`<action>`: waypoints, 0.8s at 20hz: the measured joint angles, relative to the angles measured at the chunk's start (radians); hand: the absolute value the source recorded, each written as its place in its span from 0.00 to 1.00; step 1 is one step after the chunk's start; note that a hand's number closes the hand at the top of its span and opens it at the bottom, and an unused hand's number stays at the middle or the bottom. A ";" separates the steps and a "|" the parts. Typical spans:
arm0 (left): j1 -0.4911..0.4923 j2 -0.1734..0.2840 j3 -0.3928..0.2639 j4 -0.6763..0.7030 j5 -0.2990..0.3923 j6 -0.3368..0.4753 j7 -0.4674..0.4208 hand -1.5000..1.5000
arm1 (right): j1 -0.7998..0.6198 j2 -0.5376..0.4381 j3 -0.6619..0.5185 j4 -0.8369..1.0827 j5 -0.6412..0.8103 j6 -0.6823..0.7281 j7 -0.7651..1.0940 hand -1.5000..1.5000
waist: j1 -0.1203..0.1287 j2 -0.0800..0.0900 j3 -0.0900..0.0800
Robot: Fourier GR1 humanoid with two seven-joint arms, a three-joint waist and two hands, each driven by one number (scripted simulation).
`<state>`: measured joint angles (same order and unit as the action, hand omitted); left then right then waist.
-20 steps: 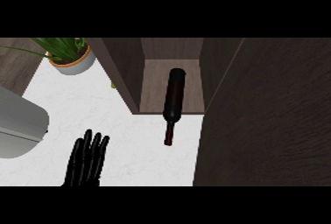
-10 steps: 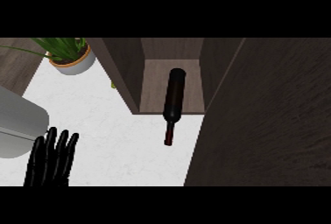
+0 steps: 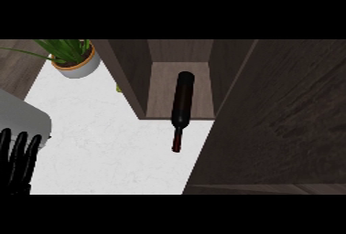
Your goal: Pick up the wine, place it into the cabinet and close the cabinet
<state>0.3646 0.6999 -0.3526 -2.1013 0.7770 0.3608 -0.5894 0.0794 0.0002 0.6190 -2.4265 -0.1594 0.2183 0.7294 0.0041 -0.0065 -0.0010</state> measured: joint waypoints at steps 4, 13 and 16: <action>0.027 0.017 0.074 0.029 0.030 -0.069 -0.006 0.00 | -0.038 -0.006 0.101 -0.022 0.091 -0.092 0.033 1.00 | -0.001 0.000 -0.001; 0.059 0.055 0.182 0.047 0.083 -0.164 0.027 0.00 | -0.118 -0.039 0.213 0.010 0.222 -0.338 0.004 1.00 | 0.001 -0.003 -0.001; 0.053 0.061 0.208 0.066 0.099 -0.191 0.039 0.00 | -0.175 -0.077 0.233 0.015 0.256 -0.404 -0.004 1.00 | 0.003 -0.003 -0.002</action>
<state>0.4176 0.7607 -0.1445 -2.0357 0.8765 0.1698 -0.5505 -0.0957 -0.0766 0.8518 -2.4119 0.0965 -0.1860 0.7254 0.0066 -0.0090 -0.0030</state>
